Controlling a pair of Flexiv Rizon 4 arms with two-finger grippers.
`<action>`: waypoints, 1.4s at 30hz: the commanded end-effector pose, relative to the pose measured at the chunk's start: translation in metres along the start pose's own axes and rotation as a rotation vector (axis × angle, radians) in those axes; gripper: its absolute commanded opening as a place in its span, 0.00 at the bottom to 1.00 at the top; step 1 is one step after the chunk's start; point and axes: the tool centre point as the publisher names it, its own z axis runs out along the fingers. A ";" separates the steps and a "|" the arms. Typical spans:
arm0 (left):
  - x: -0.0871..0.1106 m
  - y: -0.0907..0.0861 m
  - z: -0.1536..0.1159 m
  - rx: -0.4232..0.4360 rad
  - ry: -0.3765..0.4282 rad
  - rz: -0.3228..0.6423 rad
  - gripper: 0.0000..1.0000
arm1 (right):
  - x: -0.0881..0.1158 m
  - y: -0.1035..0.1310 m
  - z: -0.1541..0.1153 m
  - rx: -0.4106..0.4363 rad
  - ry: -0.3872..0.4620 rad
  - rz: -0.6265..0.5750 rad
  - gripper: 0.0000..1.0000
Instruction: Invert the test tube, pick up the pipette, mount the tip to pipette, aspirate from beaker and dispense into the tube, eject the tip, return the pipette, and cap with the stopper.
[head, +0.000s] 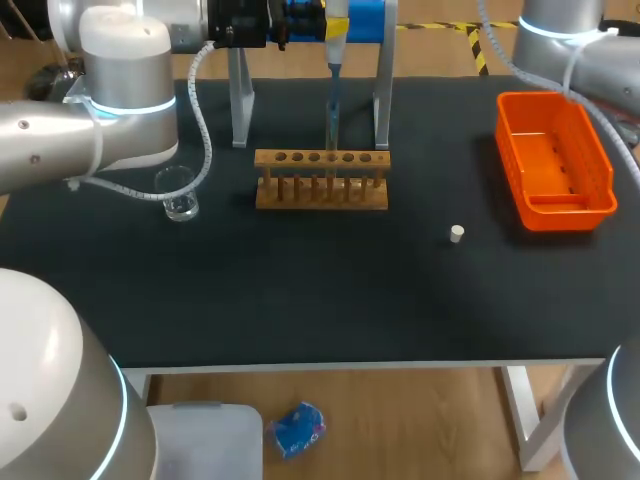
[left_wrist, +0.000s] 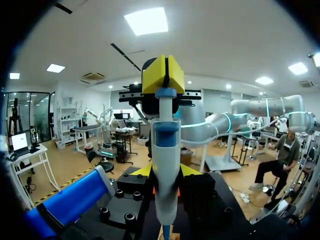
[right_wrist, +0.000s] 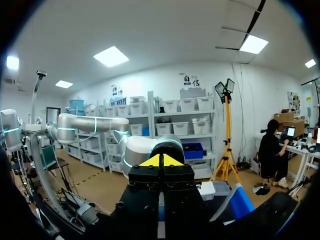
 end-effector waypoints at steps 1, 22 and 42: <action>0.001 -0.001 0.000 -0.001 -0.003 0.000 0.00 | 0.002 0.000 -0.002 0.018 0.000 -0.003 0.00; 0.001 -0.001 0.000 -0.001 -0.003 0.000 0.00 | -0.001 -0.008 -0.004 0.036 -0.002 0.008 0.00; 0.001 -0.001 0.000 -0.001 -0.003 0.000 0.00 | 0.003 -0.022 -0.001 0.029 0.005 0.033 0.00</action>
